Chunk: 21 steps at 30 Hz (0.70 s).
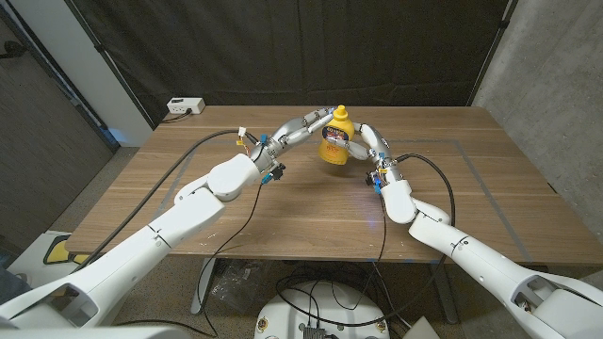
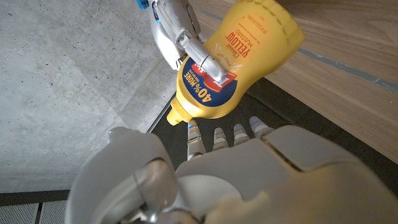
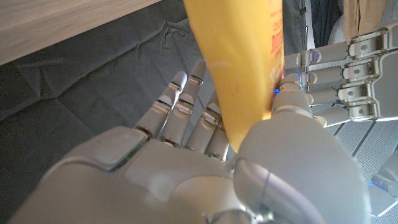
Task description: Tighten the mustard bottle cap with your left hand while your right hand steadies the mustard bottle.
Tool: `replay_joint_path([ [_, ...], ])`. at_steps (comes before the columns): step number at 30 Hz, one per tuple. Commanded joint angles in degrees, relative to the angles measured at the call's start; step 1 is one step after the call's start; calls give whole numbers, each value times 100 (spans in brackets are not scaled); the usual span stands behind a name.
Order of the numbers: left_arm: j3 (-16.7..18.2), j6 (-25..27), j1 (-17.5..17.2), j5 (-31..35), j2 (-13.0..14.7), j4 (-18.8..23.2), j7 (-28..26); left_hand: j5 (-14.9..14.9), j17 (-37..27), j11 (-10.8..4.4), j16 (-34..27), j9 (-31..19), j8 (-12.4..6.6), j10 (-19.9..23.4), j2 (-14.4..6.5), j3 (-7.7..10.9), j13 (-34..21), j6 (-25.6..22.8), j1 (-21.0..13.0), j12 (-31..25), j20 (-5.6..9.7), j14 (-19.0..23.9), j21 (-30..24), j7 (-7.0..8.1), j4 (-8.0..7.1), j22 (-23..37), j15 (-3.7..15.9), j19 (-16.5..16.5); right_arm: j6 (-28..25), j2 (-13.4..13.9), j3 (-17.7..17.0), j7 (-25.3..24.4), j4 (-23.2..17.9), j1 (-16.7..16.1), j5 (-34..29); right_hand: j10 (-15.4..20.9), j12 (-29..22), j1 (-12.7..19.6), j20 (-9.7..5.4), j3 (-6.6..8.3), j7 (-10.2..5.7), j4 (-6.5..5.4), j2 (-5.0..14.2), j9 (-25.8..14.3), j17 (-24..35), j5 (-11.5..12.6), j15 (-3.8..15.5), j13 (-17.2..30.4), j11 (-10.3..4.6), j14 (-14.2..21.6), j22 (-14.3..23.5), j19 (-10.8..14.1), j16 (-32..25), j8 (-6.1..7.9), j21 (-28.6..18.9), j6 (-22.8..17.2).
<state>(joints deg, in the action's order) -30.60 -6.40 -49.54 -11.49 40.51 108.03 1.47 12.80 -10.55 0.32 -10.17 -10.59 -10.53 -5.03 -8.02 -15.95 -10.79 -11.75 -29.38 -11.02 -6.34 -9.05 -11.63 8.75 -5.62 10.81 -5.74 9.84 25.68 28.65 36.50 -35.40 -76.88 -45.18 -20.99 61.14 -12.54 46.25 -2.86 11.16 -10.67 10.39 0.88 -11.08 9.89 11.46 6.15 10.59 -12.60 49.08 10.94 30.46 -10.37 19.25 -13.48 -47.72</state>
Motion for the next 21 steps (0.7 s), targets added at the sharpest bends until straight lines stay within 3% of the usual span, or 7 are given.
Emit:
replay_joint_path([
  [1,-23,52,30,56,26,38,46,7,-8,21,2,-20,-49,-44,5,-18,-29,-33,24,-4,-43,-56,14,-58,-32,8,3,675,-21,32,-7,9,-98,-23,-35,45,-12,394,-312,328,-180,-273,431,-28,14,19,534,26,-12,61,1,60,2,12,-6,-241],
  [21,-139,-49,315,180,-105,-83,207,9,-10,51,-29,-19,-67,-28,-1,-19,-29,-71,27,-34,-40,-50,-5,-84,-42,9,15,672,-1,68,-87,-155,-165,-122,-94,45,-4,396,-315,335,-180,-272,432,-29,14,19,539,25,-13,63,1,65,5,-1,-5,-235],
])
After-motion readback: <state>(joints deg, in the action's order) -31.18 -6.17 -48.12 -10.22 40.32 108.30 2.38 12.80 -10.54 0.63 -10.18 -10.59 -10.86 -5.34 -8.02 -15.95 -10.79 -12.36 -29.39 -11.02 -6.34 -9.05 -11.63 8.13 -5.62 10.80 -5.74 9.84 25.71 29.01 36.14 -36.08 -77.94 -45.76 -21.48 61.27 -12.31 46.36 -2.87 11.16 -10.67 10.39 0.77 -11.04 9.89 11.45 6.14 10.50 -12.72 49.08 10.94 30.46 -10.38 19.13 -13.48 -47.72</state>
